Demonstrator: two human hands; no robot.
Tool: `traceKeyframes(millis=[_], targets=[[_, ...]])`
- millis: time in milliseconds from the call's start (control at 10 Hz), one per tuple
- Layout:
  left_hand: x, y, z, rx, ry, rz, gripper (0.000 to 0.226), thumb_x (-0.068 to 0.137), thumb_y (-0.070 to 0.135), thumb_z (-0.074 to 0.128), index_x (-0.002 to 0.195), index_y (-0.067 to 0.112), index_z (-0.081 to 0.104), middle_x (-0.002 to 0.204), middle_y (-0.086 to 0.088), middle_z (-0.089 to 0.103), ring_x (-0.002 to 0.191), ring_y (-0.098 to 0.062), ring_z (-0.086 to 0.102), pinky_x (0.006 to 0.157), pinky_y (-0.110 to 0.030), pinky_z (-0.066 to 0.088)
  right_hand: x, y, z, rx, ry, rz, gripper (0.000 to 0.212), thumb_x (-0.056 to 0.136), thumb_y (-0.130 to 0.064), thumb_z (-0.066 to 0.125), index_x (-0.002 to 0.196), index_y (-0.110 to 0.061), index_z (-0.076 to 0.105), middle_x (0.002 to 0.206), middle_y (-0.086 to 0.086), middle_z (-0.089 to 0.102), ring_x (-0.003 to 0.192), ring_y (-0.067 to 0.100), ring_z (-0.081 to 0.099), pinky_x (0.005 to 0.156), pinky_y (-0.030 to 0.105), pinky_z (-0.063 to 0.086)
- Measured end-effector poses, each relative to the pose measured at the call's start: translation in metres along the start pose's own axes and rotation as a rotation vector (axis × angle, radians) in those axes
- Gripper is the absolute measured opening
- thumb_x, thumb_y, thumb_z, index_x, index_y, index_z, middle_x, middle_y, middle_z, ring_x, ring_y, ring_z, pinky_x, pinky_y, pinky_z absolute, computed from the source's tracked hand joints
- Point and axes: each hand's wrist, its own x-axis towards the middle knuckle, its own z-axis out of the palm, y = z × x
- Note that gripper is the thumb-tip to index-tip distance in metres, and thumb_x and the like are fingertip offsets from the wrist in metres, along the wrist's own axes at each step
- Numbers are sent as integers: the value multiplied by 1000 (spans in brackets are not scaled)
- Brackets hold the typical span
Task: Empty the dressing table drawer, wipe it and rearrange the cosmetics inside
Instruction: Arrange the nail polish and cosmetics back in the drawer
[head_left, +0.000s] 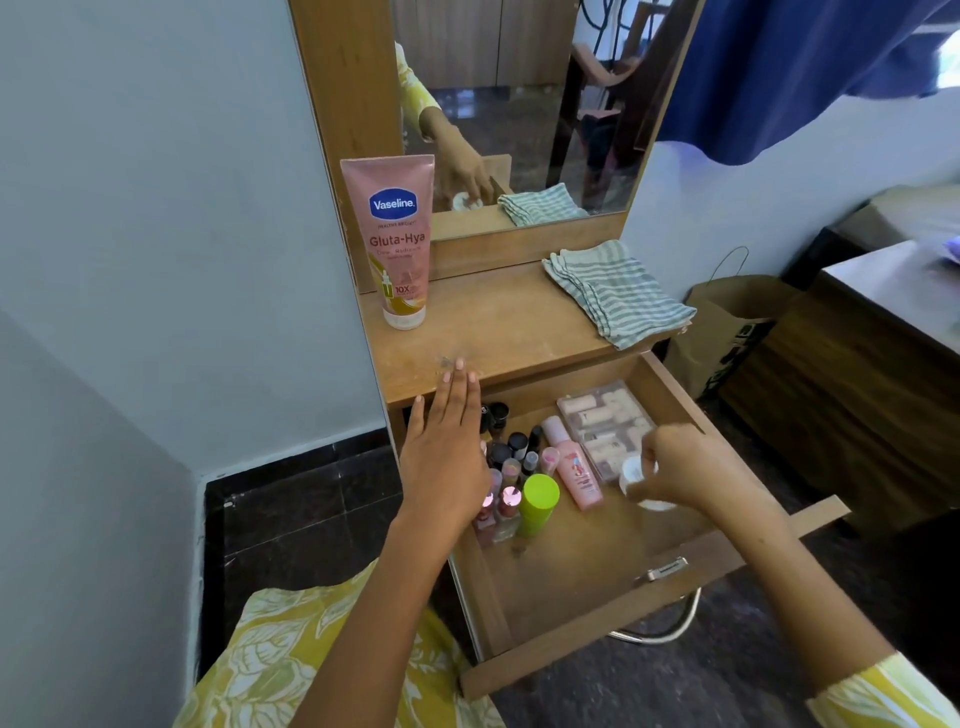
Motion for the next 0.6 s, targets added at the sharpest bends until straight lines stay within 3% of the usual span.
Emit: traceKeyframes(millis=[100, 300, 400, 600], targets=[[-1, -1, 0, 6, 1, -2, 75, 99, 22, 37, 146, 12, -20, 152, -4, -29, 141, -17, -22, 114, -36, -8, -2, -1, 21, 27, -20, 94, 39, 72, -38, 76, 99, -17, 58, 97, 1, 59, 84, 17, 60, 72, 29, 53], [-1, 0, -1, 8, -10, 4, 78, 98, 24, 41, 146, 13, -20, 152, -4, -29, 141, -17, -22, 115, -37, -7, -9, -7, 32, -86, 24, 207, 27, 90, -22, 61, 115, -14, 53, 106, 4, 62, 89, 18, 62, 74, 27, 49], [-1, -1, 0, 9, -7, 2, 77, 98, 25, 40, 146, 13, -19, 152, -4, -29, 141, -17, -22, 117, -37, -5, -13, -11, 29, -107, 15, 214, 28, 93, -17, 56, 120, -13, 51, 114, 6, 61, 100, 20, 63, 80, 29, 49], [0, -1, -1, 32, 1, 9, 78, 98, 25, 41, 146, 13, -20, 153, -5, -28, 141, -17, -21, 116, -37, -6, -24, -31, -2, -44, 85, 62, 22, 94, -21, 53, 114, -18, 59, 108, 4, 63, 93, 19, 64, 77, 29, 54]])
